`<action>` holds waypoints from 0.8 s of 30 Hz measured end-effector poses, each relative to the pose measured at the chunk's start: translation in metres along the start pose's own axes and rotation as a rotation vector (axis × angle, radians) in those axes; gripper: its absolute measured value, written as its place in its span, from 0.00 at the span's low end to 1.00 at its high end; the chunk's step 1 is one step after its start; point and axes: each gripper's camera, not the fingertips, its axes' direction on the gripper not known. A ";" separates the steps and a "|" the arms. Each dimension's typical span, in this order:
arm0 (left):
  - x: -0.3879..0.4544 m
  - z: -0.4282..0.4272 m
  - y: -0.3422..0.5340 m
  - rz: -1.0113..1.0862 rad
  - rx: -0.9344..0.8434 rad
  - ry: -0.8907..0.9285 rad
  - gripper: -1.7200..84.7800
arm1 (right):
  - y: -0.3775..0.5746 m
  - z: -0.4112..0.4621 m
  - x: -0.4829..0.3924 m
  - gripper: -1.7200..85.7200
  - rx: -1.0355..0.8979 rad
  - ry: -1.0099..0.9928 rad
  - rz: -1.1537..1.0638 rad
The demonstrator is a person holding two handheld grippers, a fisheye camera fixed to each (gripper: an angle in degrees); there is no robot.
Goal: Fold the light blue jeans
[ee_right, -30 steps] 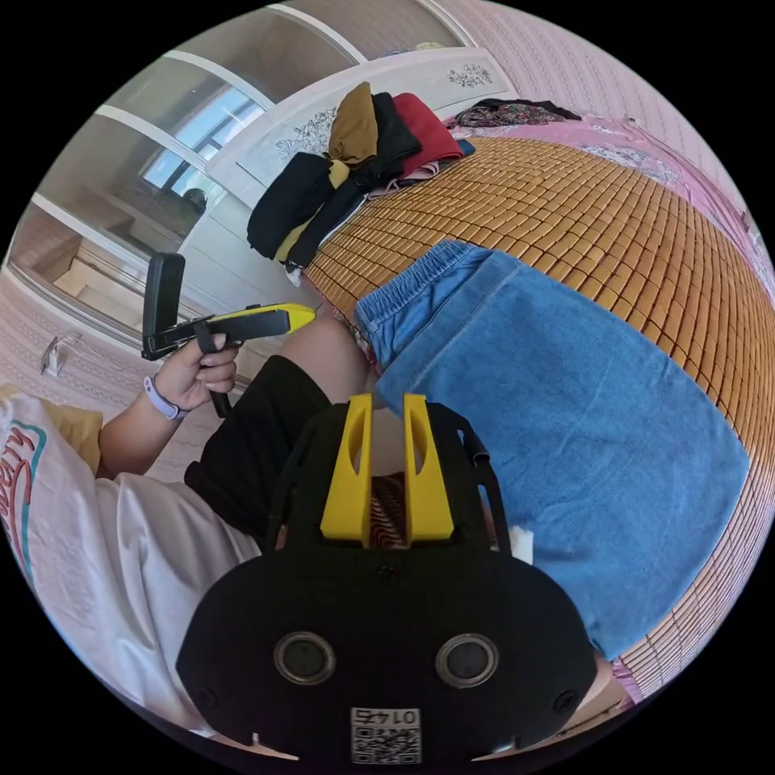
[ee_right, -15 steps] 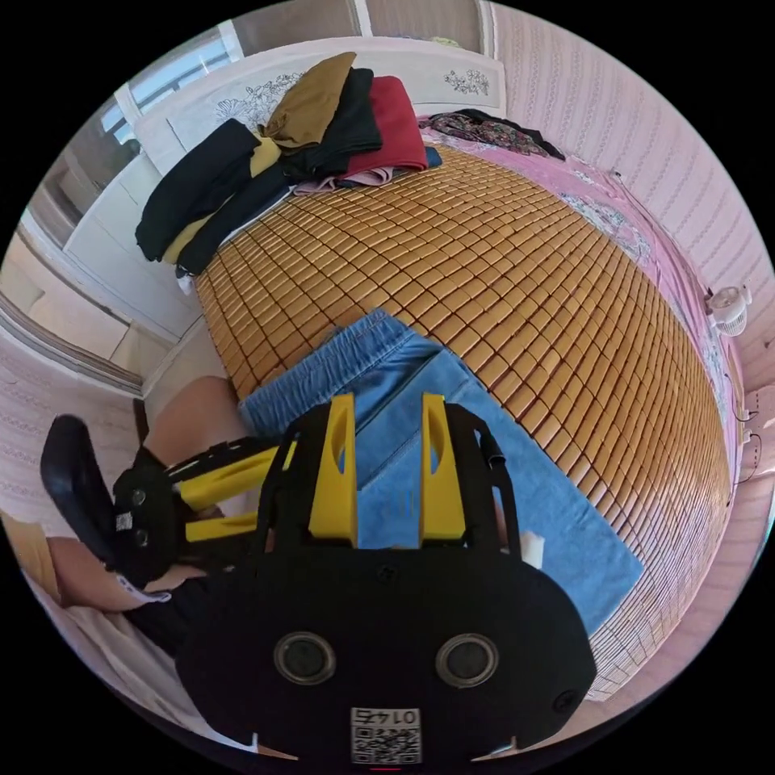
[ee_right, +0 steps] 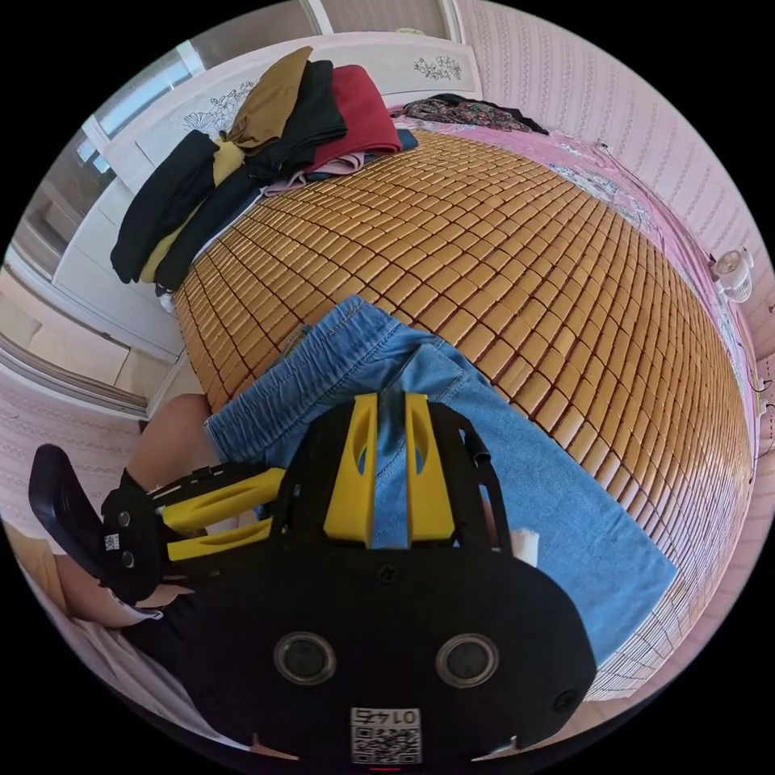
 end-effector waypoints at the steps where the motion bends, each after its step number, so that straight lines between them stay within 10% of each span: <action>1: 0.000 0.000 0.001 -0.001 -0.002 0.006 0.08 | 0.002 -0.002 0.005 0.06 0.006 -0.005 0.015; 24: 0.074 -0.059 0.035 0.270 0.165 -0.063 0.01 | 0.078 -0.104 0.062 0.03 0.330 -0.215 0.040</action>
